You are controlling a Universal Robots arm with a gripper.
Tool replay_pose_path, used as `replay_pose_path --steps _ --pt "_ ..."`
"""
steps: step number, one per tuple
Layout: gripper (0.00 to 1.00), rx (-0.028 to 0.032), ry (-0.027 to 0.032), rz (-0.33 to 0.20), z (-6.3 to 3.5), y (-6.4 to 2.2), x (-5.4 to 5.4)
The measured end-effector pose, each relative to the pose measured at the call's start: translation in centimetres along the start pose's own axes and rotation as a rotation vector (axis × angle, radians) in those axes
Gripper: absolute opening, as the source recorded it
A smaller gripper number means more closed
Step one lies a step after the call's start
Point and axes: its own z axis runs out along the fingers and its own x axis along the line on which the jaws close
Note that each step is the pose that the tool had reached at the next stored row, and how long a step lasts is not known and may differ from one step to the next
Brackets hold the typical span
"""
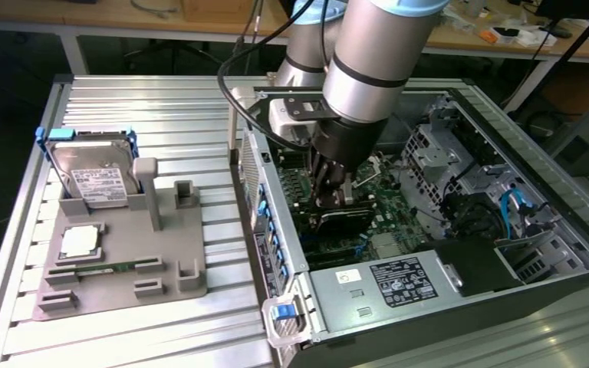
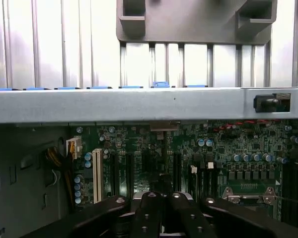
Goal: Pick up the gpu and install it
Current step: 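Insert the gpu into the slot, then press down on the gpu until it lock into place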
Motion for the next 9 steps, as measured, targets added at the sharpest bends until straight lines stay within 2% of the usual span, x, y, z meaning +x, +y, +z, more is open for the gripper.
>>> replay_pose_path --steps 9 --pt "0.11 -0.0001 0.0001 0.0 -0.01 0.0 0.01"
